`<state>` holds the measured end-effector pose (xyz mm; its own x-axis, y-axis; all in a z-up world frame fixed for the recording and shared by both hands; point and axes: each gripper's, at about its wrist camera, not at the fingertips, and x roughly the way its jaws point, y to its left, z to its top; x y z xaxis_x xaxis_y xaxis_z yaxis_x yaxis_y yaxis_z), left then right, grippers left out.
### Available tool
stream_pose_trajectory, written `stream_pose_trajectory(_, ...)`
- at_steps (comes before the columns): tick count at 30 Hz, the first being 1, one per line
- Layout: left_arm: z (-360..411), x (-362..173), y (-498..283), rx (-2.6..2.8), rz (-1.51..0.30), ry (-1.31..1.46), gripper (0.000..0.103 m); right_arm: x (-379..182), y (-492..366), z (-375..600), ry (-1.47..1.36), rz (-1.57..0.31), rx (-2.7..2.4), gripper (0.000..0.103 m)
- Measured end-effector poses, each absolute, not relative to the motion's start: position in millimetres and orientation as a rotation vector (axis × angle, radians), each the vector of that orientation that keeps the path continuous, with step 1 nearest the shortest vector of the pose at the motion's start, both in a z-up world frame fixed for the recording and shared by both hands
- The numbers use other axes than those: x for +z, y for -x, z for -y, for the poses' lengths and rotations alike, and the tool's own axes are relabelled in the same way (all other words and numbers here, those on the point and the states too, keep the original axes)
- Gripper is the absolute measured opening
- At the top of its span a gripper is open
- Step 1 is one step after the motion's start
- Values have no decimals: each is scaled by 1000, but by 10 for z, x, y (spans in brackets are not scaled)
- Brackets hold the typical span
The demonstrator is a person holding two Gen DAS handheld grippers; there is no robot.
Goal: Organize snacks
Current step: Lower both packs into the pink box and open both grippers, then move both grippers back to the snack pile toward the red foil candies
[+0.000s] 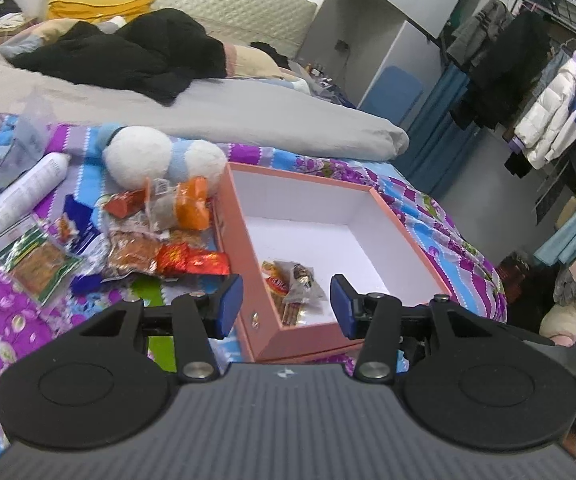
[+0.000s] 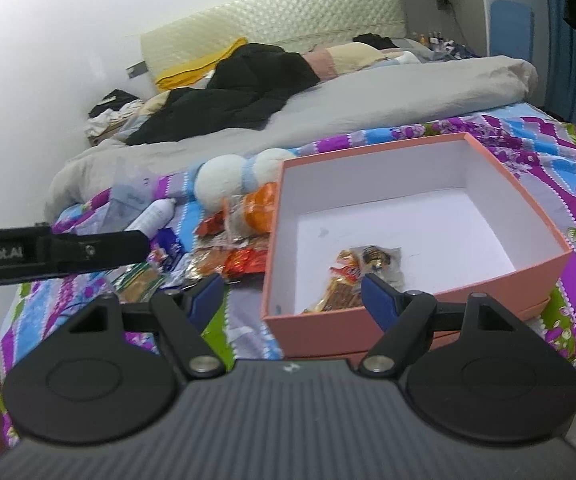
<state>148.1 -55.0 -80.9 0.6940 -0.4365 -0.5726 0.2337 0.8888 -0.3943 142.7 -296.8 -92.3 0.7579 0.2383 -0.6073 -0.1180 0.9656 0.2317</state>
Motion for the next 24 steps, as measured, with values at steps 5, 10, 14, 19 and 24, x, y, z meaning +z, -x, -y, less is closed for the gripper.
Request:
stream_pose_trajectory(5, 390, -870, -1240, -350, -720, 326, 54, -896, -1244, 2834, -160, -673, 225, 77)
stream_pose_trajectory(10, 242, -906, -972, -306, -720, 310, 54, -900, -1035, 2727, -147, -653, 255, 77)
stream_pose_trajectory(14, 91, -993, -772, -268, -722, 321, 54, -939, -902, 2628, -143, -668, 277, 77)
stream_pose_trajectory(19, -99, -1162, -615, -229, -760, 343, 54, -974, -736, 2478, -110, -669, 312, 77)
stream_pose_trajectory(24, -268, -1251, -554, -194, -766, 386, 60, -1044, -675, 2371, -109, -697, 344, 77)
